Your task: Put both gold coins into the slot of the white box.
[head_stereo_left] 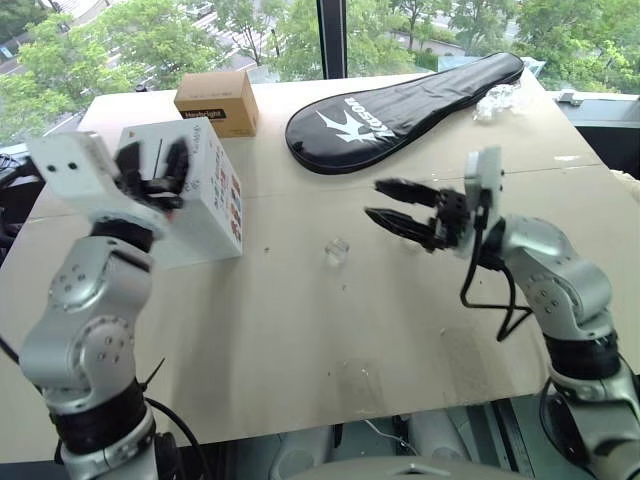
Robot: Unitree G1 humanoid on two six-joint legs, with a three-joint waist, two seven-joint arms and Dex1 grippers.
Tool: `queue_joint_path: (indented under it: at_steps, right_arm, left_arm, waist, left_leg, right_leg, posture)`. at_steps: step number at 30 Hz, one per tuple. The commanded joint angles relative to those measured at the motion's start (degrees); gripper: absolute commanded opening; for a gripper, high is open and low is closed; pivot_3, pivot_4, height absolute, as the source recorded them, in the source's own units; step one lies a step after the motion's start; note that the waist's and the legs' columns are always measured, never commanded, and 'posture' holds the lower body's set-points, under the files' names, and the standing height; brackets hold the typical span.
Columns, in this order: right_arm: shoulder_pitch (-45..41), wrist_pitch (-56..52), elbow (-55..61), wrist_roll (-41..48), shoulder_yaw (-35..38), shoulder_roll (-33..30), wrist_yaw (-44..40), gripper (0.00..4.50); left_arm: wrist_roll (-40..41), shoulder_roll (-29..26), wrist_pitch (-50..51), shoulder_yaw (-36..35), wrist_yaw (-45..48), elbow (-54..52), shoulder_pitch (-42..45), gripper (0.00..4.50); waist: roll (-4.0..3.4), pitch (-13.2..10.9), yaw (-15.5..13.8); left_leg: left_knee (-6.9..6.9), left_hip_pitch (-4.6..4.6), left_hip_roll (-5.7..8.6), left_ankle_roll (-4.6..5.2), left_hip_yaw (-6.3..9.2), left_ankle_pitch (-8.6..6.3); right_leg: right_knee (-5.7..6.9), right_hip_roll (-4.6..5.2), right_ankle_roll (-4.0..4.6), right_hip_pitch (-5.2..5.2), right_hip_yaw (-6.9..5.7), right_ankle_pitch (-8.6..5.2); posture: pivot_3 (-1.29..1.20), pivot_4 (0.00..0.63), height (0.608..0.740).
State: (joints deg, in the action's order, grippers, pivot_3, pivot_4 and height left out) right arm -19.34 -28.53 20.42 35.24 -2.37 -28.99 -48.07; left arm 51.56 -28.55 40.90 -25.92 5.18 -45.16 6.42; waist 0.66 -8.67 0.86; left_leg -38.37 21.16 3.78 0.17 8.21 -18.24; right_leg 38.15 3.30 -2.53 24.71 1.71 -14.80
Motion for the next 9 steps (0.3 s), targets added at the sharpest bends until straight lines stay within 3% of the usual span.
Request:
queue_joint_path:
  at_steps: [1,6,9]
  right_arm:
    - [9.83,7.73,-1.11,-4.37,2.61,-3.04,-3.68,2.33]
    - [17.67,18.51,-9.32,-11.34,2.53,-5.38,-6.79,2.33]
    - [18.45,22.62,-13.13,-12.97,3.00,-5.14,-7.40,2.33]
  left_arm:
    - [-1.56,-2.52,1.42,4.72,6.99,-7.03,-17.71,3.20]
    - [-18.03,-3.06,-10.74,13.17,14.77,0.02,-33.81,3.20]
    - [-23.39,-2.73,-16.99,16.59,18.67,4.23,-36.48,3.20]
  waist:
    - [-0.04,0.00,0.89]
    - [-0.16,-0.09,1.17]
    - [-0.29,-0.21,0.75]
  left_leg:
    - [0.11,-0.09,-0.02,0.00,-0.10,0.00]
    - [0.51,-0.54,-0.10,0.01,-0.24,-0.01]
    - [0.43,-1.39,-0.14,0.08,-0.26,-0.03]
  right_leg:
    - [-0.05,-0.02,0.00,0.00,0.08,0.00]
    - [0.01,-0.26,0.09,-0.01,0.45,0.06]
    - [-0.17,-0.30,0.08,-1.08,0.40,0.14]
  posture:
    - [0.00,0.150,0.740]
    - [0.00,0.150,0.740]
    - [0.00,0.150,0.740]
